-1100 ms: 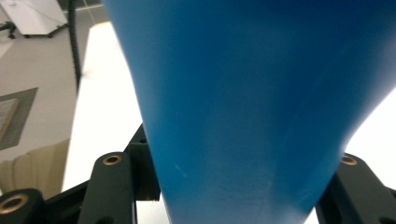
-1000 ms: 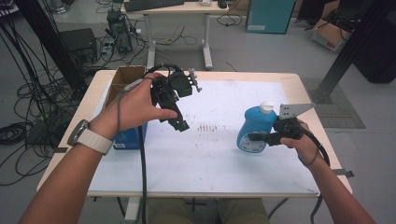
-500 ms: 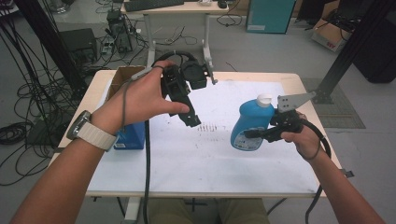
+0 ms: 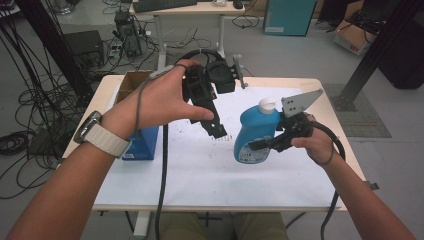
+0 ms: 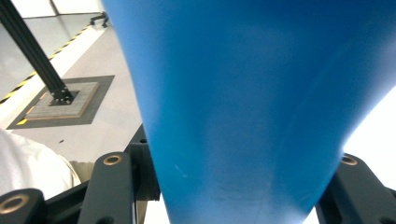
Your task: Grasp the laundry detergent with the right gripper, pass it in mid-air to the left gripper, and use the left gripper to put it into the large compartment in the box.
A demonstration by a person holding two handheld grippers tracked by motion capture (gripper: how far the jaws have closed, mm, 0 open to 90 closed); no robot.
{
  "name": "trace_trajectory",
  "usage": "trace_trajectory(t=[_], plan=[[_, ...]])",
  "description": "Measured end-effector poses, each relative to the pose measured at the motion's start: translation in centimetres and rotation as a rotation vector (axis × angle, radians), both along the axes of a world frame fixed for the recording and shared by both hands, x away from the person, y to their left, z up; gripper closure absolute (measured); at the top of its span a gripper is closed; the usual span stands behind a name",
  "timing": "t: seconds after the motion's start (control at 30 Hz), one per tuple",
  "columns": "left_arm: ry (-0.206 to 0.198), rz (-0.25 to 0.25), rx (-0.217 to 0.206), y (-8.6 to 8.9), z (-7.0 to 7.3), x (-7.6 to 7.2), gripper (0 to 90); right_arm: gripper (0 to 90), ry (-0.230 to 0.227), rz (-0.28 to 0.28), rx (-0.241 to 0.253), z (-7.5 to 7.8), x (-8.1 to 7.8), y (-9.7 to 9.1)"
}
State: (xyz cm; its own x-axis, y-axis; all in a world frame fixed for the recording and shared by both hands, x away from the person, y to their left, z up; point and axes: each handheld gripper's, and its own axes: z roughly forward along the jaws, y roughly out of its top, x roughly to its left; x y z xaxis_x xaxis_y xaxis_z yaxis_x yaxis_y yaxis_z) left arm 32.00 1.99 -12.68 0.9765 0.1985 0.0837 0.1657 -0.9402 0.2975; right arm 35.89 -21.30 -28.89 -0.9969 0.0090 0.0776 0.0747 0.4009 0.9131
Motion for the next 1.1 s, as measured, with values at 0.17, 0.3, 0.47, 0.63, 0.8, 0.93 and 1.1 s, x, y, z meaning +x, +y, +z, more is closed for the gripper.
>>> trace_trajectory(t=[0.17, 0.3, 0.47, 0.63, 0.8, 0.93, 1.1], plan=[[-0.005, -0.003, -0.013, -0.2, -0.1, 0.0, 5.2, 43.4, -0.003, 0.031, -0.013, 0.2, -0.1, 1.0], [-0.005, -0.017, -0.011, -0.3, 0.0, 0.2, 5.3, 43.5, -0.008, 0.043, -0.026, 0.1, -0.1, 1.7], [0.009, -0.018, -0.022, -0.4, -0.2, 0.3, 5.3, 43.5, -0.006, 0.053, -0.039, -0.1, -0.1, 2.6], [0.008, -0.021, -0.020, -0.4, -0.5, 0.4, 5.3, 43.6, -0.018, 0.072, -0.048, -0.4, -0.1, 3.4], [0.016, -0.016, -0.025, -0.4, -0.8, 0.5, 5.4, 43.6, -0.011, 0.074, -0.045, -0.5, 0.0, 4.0], [0.018, -0.017, -0.024, -0.4, -1.0, 0.6, 5.4, 43.7, -0.026, 0.081, -0.052, -0.5, 0.0, 4.4], [0.024, -0.016, -0.022, -0.4, -1.2, 0.7, 5.4, 43.7, -0.016, 0.083, -0.050, -0.6, 0.0, 4.7]])
